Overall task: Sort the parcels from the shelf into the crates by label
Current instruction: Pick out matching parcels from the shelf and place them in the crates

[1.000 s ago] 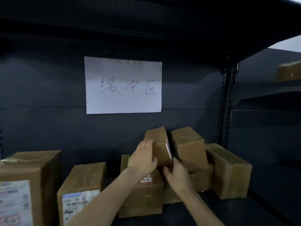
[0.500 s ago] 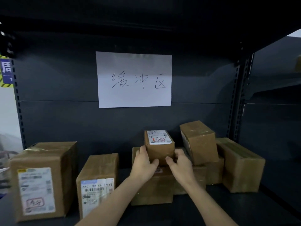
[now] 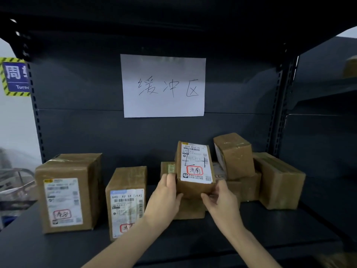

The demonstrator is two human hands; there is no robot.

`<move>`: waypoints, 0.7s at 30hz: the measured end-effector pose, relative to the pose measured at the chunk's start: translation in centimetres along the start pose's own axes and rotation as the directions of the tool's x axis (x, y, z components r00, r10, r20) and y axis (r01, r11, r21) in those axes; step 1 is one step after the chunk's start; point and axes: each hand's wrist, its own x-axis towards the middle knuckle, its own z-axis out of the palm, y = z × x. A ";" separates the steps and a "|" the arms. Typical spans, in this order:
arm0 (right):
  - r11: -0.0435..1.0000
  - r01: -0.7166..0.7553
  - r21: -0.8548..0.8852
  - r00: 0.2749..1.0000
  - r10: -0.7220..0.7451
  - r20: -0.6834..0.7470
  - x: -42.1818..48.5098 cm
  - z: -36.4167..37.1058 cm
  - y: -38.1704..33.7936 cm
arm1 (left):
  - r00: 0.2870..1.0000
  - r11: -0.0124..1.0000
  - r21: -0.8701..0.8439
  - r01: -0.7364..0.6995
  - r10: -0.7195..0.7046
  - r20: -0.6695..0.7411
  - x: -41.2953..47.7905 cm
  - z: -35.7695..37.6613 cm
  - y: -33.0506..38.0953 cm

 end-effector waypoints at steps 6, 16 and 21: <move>0.997 -0.031 -0.068 0.999 0.032 0.025 -3.0 -0.4 0.0 | 0.996 0.997 0.040 -0.062 0.059 0.072 -4.0 -0.4 -0.5; 0.999 -0.054 -0.008 0.978 0.054 0.201 -6.4 0.5 -0.6 | 0.984 0.996 0.078 -0.049 0.035 0.176 -7.2 0.0 -2.2; 0.994 -0.107 0.005 0.961 0.102 0.256 -7.3 1.6 -0.5 | 0.973 1.000 0.025 -0.016 0.010 0.229 -8.5 -0.4 -3.2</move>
